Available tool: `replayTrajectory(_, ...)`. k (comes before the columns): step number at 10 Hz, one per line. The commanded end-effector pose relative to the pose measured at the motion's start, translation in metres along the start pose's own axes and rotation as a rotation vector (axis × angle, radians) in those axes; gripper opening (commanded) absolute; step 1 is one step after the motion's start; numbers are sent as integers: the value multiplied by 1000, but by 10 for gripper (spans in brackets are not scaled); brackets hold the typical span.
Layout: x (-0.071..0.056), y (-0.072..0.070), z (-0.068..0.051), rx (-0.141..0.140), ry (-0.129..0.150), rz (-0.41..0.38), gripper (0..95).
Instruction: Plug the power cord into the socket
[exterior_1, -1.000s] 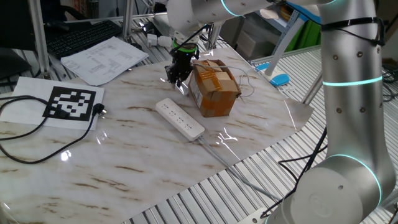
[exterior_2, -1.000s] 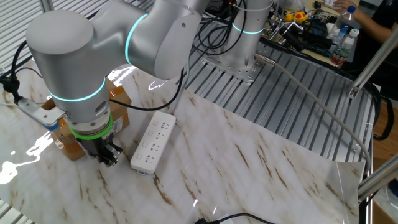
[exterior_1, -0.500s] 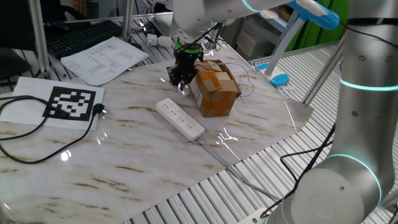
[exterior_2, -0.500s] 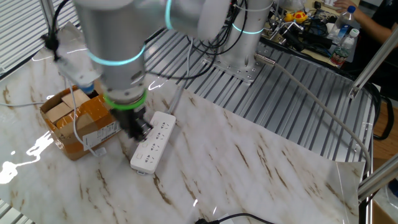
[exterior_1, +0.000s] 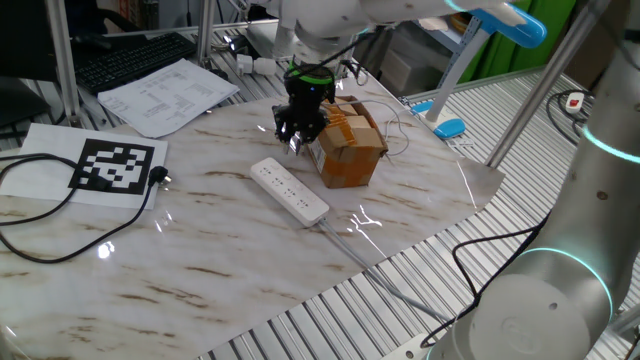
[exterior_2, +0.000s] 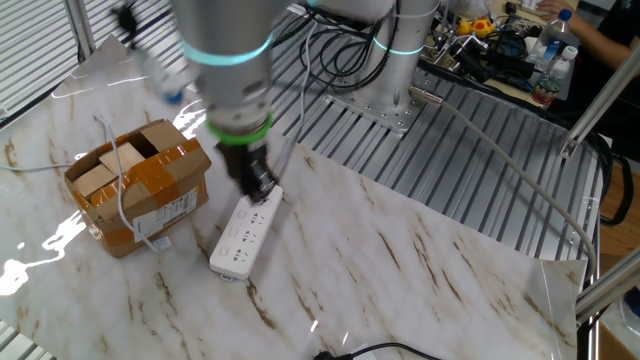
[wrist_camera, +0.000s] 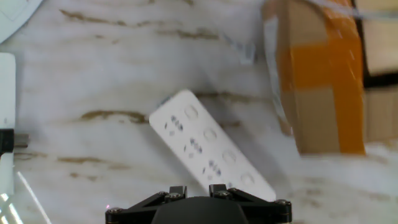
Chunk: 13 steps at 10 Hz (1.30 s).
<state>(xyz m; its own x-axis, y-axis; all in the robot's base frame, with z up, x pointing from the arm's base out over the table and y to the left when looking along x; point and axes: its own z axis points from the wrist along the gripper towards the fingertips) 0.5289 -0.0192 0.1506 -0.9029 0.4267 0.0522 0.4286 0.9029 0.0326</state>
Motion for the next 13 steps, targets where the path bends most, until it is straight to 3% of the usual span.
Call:
replayTrajectory(1,15,3,-7,-8,8,34,190)
replayTrajectory(7,15,4,-3,-10,29,56,190)
replayTrajectory(13,16,4,-3,-14,27,33,190)
